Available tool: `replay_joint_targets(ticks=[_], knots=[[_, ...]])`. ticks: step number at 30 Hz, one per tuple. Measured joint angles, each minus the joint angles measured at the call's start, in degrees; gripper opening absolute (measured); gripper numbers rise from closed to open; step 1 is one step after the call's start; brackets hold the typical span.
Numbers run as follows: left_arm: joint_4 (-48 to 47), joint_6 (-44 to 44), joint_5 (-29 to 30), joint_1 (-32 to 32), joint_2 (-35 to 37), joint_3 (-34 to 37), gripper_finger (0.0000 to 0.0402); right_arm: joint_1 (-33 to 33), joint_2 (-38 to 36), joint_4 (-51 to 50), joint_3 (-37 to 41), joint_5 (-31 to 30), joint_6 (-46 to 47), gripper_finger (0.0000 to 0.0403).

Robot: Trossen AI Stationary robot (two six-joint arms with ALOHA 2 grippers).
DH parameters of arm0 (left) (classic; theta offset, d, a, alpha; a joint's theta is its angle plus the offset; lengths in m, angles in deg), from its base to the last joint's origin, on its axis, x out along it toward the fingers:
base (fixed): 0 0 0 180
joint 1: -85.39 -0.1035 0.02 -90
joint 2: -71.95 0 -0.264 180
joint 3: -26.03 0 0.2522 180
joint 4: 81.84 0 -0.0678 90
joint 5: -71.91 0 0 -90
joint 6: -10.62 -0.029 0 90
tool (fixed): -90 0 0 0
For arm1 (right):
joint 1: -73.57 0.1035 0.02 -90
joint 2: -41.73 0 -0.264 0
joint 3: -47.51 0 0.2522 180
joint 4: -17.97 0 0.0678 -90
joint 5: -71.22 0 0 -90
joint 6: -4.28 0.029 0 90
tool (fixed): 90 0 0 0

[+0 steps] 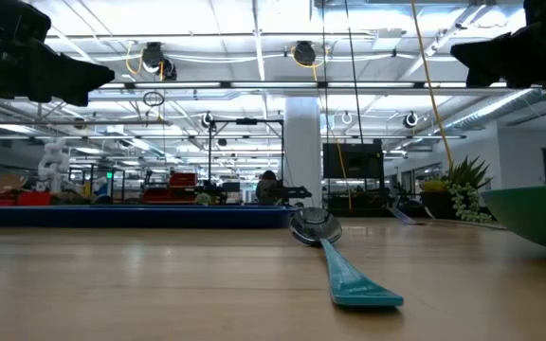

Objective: Pick and place plate/cup/fork/spoon on tray
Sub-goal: Put the green glass on the blue tray

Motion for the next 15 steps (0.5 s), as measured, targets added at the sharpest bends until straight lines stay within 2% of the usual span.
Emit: replay_joint_targets(ticks=[4,7,15], knots=[[0.0,0.0,0.0,0.0,-0.02,0.0,0.0065,-0.01,0.0,8.81,0.01,0.24,6.01,0.0],[0.0,0.0,0.0,0.0,-0.01,0.0,0.0065,-0.02,-0.02,16.74,-0.4,4.12,5.93,0.0],[0.0,0.0,0.0,0.0,-0.02,0.0,0.0065,-0.02,1.34,13.72,-10.68,4.55,6.22,0.0]])
